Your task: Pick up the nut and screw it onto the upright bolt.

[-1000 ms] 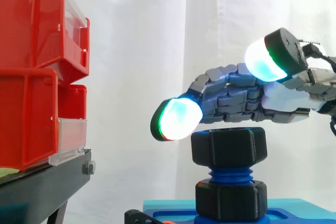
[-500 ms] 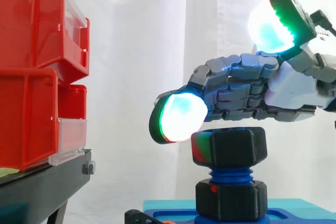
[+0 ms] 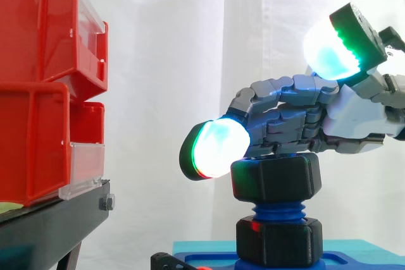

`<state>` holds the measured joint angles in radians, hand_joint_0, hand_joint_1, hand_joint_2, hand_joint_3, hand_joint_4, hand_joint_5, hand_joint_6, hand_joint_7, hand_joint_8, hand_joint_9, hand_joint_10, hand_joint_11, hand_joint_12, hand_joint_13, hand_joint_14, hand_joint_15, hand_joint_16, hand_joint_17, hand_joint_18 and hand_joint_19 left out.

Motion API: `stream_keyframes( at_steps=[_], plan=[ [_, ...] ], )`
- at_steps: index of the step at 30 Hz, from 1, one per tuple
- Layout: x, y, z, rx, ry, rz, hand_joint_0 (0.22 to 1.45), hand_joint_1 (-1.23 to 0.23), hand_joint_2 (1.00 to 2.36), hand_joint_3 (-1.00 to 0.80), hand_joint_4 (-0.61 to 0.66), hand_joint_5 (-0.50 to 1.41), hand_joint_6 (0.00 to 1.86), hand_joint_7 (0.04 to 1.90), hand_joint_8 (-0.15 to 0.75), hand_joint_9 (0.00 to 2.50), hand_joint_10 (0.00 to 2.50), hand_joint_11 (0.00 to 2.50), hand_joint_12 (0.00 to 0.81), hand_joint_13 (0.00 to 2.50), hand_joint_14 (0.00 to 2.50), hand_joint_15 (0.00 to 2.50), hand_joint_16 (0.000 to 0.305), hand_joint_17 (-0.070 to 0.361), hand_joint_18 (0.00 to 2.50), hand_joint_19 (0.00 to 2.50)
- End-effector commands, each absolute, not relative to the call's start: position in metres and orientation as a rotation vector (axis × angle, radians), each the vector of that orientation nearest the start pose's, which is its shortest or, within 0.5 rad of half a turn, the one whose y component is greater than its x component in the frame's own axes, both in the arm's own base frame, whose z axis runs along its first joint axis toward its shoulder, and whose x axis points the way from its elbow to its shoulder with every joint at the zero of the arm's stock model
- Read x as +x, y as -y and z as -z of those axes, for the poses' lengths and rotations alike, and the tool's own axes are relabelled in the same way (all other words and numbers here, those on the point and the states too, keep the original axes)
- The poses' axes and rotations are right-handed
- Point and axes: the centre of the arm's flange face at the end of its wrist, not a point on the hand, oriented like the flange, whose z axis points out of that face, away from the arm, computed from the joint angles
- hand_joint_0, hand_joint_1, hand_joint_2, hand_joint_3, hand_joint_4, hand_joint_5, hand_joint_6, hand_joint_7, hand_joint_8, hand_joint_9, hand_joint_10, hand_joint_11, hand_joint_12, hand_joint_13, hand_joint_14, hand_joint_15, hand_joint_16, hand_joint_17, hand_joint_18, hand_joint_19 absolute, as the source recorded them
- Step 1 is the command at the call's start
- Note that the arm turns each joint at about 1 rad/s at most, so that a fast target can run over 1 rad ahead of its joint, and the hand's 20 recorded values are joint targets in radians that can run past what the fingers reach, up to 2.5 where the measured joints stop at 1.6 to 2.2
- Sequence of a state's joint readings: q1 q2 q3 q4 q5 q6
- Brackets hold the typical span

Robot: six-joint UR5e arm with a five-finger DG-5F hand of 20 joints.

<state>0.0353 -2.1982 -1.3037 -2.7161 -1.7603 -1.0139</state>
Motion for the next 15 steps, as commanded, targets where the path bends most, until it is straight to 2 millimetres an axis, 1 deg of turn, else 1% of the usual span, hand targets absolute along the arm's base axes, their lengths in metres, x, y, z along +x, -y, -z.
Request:
stream_keyframes(
  at_steps=[1,4,6,9,10,11,15],
  plan=[
    [0.724,0.095,-0.275,0.249,-1.517,-0.610,0.46,-0.06,1.00,-0.50,0.26,-0.13,0.50,0.92,0.242,0.24,0.00,0.00,0.306,0.01,0.00,0.00,0.038,0.087,0.00,0.00],
    [0.723,0.101,-0.275,0.251,-1.513,-0.605,0.46,-0.07,1.00,-0.50,0.27,-0.11,0.50,1.01,0.247,0.26,0.00,0.00,0.301,0.03,0.00,0.00,0.037,0.084,0.00,0.00],
    [0.722,0.105,-0.276,0.248,-1.512,-0.606,0.47,-0.09,1.00,-0.50,0.25,-0.10,0.50,1.10,0.254,0.32,0.00,0.00,0.297,0.07,0.00,0.00,0.036,0.081,0.00,0.00],
    [0.721,0.109,-0.276,0.244,-1.511,-0.609,0.47,-0.10,1.00,-0.50,0.23,-0.09,0.50,1.16,0.257,0.35,0.00,0.00,0.293,0.09,0.00,0.00,0.036,0.080,0.00,0.00],
    [0.720,0.115,-0.276,0.243,-1.510,-0.609,0.47,-0.11,1.00,-0.50,0.23,-0.08,0.50,1.21,0.260,0.36,0.00,0.00,0.292,0.10,0.00,0.00,0.035,0.078,0.00,0.00],
    [0.720,0.117,-0.276,0.243,-1.510,-0.608,0.47,-0.12,1.00,-0.50,0.21,-0.07,0.50,1.25,0.262,0.38,0.00,0.00,0.288,0.11,0.00,0.00,0.034,0.076,0.00,0.00],
    [0.719,0.120,-0.276,0.244,-1.510,-0.607,0.47,-0.14,1.00,-0.50,0.22,-0.04,0.50,1.34,0.268,0.44,0.00,0.00,0.282,0.15,0.00,0.00,0.033,0.073,0.00,0.00]
  ],
)
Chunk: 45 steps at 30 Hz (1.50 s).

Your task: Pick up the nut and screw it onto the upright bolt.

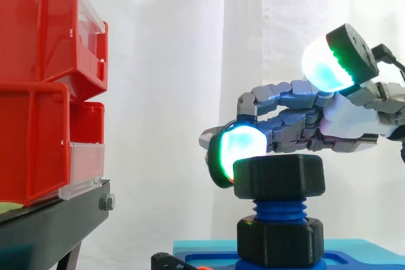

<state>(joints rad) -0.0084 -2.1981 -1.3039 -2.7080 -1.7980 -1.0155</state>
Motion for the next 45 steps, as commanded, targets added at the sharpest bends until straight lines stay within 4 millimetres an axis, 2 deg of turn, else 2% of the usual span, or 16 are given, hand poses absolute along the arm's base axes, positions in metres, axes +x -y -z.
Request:
stream_keyframes(
  at_steps=[1,7,11,15,19,21,24,28,33,39,45],
  plan=[
    [0.719,0.120,-0.276,0.244,-1.510,-0.607,0.48,-0.15,1.00,-0.50,0.23,-0.03,0.50,1.37,0.273,0.47,0.00,0.00,0.277,0.17,0.00,0.00,0.032,0.072,0.00,0.00],
    [0.719,0.121,-0.277,0.243,-1.507,-0.605,0.49,-0.20,1.00,-0.50,0.19,0.00,0.57,1.27,0.267,0.67,0.00,0.00,0.254,0.31,0.00,0.00,0.027,0.060,0.00,0.00],
    [0.719,0.121,-0.277,0.243,-1.504,-0.606,0.50,-0.25,1.00,-0.50,0.11,0.03,0.56,1.28,0.232,0.88,0.00,0.00,0.215,0.44,0.00,0.00,0.020,0.045,0.13,0.00],
    [0.720,0.121,-0.278,0.239,-1.495,-0.606,0.50,-0.26,1.00,-0.50,0.08,0.05,0.55,1.30,0.208,0.99,0.00,0.00,0.194,0.50,0.00,0.00,0.017,0.038,0.20,0.00],
    [0.721,0.122,-0.279,0.236,-1.483,-0.608,0.50,-0.25,1.00,-0.50,0.12,0.04,0.50,1.38,0.230,0.99,0.00,0.00,0.204,0.48,0.00,0.00,0.017,0.039,0.18,0.00],
    [0.722,0.122,-0.280,0.233,-1.474,-0.608,0.49,-0.24,1.00,-0.50,0.16,0.03,0.50,1.35,0.243,0.98,0.00,0.00,0.213,0.48,0.00,0.00,0.019,0.043,0.16,0.00],
    [0.724,0.121,-0.284,0.228,-1.463,-0.610,0.48,-0.22,1.00,-0.50,0.22,-0.05,0.50,1.15,0.264,0.92,0.00,0.00,0.241,0.46,0.00,0.00,0.023,0.051,0.13,0.00],
    [0.727,0.120,-0.292,0.212,-1.453,-0.620,0.47,-0.22,1.00,-0.50,0.24,-0.11,0.50,1.03,0.273,0.84,0.00,0.00,0.267,0.42,0.00,0.00,0.026,0.059,0.10,0.00],
    [0.729,0.121,-0.297,0.195,-1.441,-0.629,0.46,-0.20,1.00,-0.50,0.15,-0.19,0.50,0.71,0.235,0.51,0.00,0.00,0.312,0.22,0.00,0.00,0.037,0.084,0.00,0.00],
    [0.731,0.118,-0.300,0.184,-1.426,-0.634,0.45,-0.17,1.00,-0.50,0.08,-0.23,0.50,0.60,0.199,0.24,0.00,0.00,0.320,0.04,0.00,0.00,0.043,0.097,0.00,0.00],
    [0.735,0.115,-0.304,0.163,-1.390,-0.640,0.44,-0.16,1.00,-0.50,0.08,-0.24,0.50,0.59,0.198,0.20,0.00,0.00,0.321,0.00,0.00,0.00,0.043,0.098,0.00,0.00]
  ],
)
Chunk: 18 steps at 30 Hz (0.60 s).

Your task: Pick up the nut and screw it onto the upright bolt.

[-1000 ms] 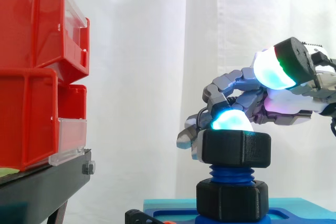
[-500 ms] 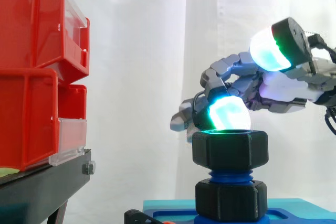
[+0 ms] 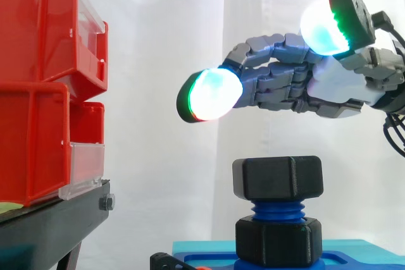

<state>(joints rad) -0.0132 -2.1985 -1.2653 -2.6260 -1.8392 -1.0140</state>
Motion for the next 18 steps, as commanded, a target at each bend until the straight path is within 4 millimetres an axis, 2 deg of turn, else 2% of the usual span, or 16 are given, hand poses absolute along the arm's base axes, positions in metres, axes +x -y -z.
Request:
stream_keyframes(
  at_steps=[1,4,6,8,10,18],
  plan=[
    [0.735,0.115,-0.304,0.161,-1.389,-0.641,0.44,-0.16,1.00,-0.50,0.08,-0.24,0.50,0.59,0.199,0.20,0.00,0.00,0.322,0.00,0.00,0.00,0.044,0.098,0.00,0.00],
    [0.738,0.113,-0.293,0.163,-1.401,-0.646,0.44,-0.16,1.00,-0.50,0.09,-0.23,0.50,0.59,0.200,0.19,0.00,0.00,0.323,0.00,0.00,0.00,0.044,0.099,0.00,0.00],
    [0.742,0.113,-0.274,0.169,-1.419,-0.649,0.44,-0.16,1.00,-0.50,0.09,-0.22,0.50,0.59,0.200,0.18,0.00,0.00,0.325,0.00,0.00,0.00,0.044,0.100,0.00,0.00],
    [0.745,0.112,-0.267,0.171,-1.406,-0.659,0.44,-0.15,1.00,-0.50,0.08,-0.23,0.50,0.58,0.198,0.18,0.00,0.00,0.326,0.00,0.00,0.00,0.045,0.100,0.00,0.00],
    [0.750,0.112,-0.252,0.177,-1.408,-0.665,0.44,-0.15,1.00,-0.50,0.08,-0.23,0.50,0.58,0.196,0.17,0.00,0.00,0.326,0.00,0.00,0.00,0.045,0.100,0.00,0.00],
    [0.749,0.107,-0.247,0.195,-1.433,-0.692,0.44,-0.13,1.00,-0.50,0.10,-0.22,0.50,0.62,0.199,0.16,0.00,0.00,0.328,0.00,0.00,0.00,0.046,0.102,0.00,0.00]
  ],
)
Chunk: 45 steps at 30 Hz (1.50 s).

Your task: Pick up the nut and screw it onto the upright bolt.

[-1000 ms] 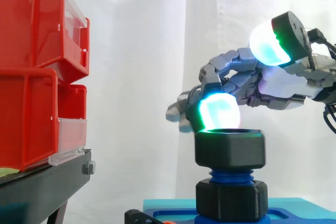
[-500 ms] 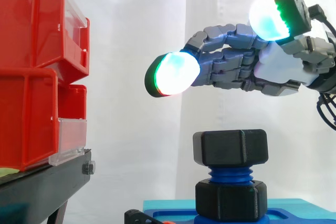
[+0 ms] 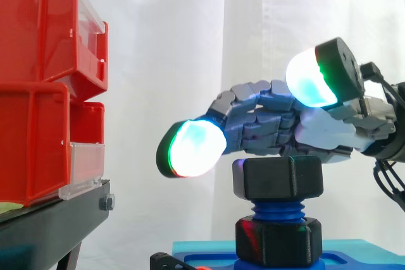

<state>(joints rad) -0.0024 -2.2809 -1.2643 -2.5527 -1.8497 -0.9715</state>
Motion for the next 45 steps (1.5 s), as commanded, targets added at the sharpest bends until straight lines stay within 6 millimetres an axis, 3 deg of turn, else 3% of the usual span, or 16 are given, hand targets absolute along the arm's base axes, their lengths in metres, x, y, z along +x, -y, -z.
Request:
stream_keyframes(
  at_steps=[1,17,30,34,39,45],
  plan=[
    [0.748,0.107,-0.247,0.195,-1.438,-0.693,0.44,-0.13,1.00,-0.50,0.10,-0.22,0.50,0.63,0.199,0.16,0.00,0.00,0.328,0.00,0.00,0.00,0.045,0.102,0.00,0.00],
    [0.742,0.111,-0.242,0.186,-1.487,-0.711,0.45,-0.13,1.00,-0.50,0.23,-0.15,0.50,0.96,0.253,0.30,0.00,0.00,0.314,0.07,0.00,0.00,0.039,0.087,0.00,0.00],
    [0.742,0.129,-0.251,0.165,-1.468,-0.712,0.47,-0.17,1.00,-0.50,0.20,-0.10,0.50,1.21,0.268,0.41,0.00,0.00,0.299,0.16,0.00,0.00,0.034,0.077,0.00,0.00],
    [0.740,0.135,-0.251,0.162,-1.468,-0.713,0.48,-0.21,1.00,-0.50,0.24,-0.04,0.50,1.35,0.280,0.55,0.00,0.00,0.281,0.24,0.00,0.00,0.031,0.069,0.00,0.00],
    [0.739,0.146,-0.253,0.160,-1.464,-0.705,0.50,-0.27,1.00,-0.50,0.20,0.01,0.54,1.31,0.269,0.77,0.00,0.00,0.249,0.38,0.00,0.00,0.025,0.057,0.05,0.00],
    [0.738,0.150,-0.256,0.157,-1.458,-0.701,0.51,-0.31,1.00,-0.50,0.09,0.05,0.56,1.28,0.225,1.09,0.00,0.00,0.197,0.58,0.00,0.00,0.015,0.035,0.27,0.00]
  ],
)
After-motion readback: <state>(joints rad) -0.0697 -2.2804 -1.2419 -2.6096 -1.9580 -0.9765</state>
